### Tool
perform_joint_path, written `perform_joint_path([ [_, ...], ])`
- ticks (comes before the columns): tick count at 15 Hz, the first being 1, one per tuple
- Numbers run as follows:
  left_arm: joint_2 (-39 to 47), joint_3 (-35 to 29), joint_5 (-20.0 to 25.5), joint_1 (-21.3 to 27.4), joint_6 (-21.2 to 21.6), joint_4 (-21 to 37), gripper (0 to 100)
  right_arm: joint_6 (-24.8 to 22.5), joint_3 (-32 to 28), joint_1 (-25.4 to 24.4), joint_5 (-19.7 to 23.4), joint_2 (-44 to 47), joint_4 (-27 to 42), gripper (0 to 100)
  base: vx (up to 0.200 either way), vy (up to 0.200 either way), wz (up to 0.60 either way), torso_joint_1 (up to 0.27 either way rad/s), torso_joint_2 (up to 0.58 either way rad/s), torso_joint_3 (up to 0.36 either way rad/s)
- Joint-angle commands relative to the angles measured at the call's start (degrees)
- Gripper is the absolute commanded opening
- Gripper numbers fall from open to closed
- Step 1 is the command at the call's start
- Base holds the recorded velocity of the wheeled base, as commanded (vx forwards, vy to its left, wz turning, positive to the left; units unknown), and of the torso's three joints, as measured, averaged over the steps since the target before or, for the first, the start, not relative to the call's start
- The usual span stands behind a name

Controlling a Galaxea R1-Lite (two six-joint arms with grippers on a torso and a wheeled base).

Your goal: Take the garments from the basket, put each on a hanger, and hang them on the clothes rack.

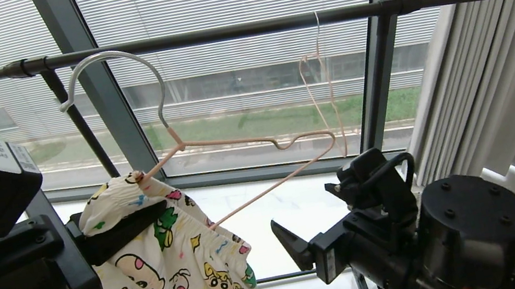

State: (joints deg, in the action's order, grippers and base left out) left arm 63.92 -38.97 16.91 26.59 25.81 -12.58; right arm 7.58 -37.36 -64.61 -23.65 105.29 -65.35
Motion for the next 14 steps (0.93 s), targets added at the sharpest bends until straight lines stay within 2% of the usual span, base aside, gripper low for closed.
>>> perform_joint_path([
  [1,0.0,-0.1,0.0,1.7,0.2,0.0,0,0.1,-4.2,-1.7,1.1,5.5,0.7,100,0.0,0.0,0.0,0.0,0.0,0.0],
  [5,0.1,-0.1,0.0,3.3,0.4,0.0,0,-0.3,-6.5,-2.6,2.1,8.1,0.7,100,0.0,0.0,0.0,0.0,0.0,0.0],
  [8,0.5,-0.1,-0.4,3.2,0.4,0.0,0,-0.3,-5.5,-6.1,2.2,8.1,0.7,100,0.0,0.0,0.0,0.0,0.0,0.0],
  [10,0.4,-0.2,-0.4,3.3,0.4,0.0,0,-0.3,-3.9,-10.2,2.9,8.3,0.7,100,0.0,0.0,0.0,0.0,0.0,0.0],
  [12,0.2,-0.3,-0.3,3.3,0.4,0.0,0,-0.2,-3.9,-10.3,3.0,9.4,0.7,100,0.0,0.0,0.0,0.0,0.0,0.0],
  [14,-0.2,-0.5,-0.3,3.6,0.4,0.0,0,0.2,-3.9,-8.0,2.9,9.6,0.6,100,0.0,0.0,0.0,0.0,0.0,0.0],
])
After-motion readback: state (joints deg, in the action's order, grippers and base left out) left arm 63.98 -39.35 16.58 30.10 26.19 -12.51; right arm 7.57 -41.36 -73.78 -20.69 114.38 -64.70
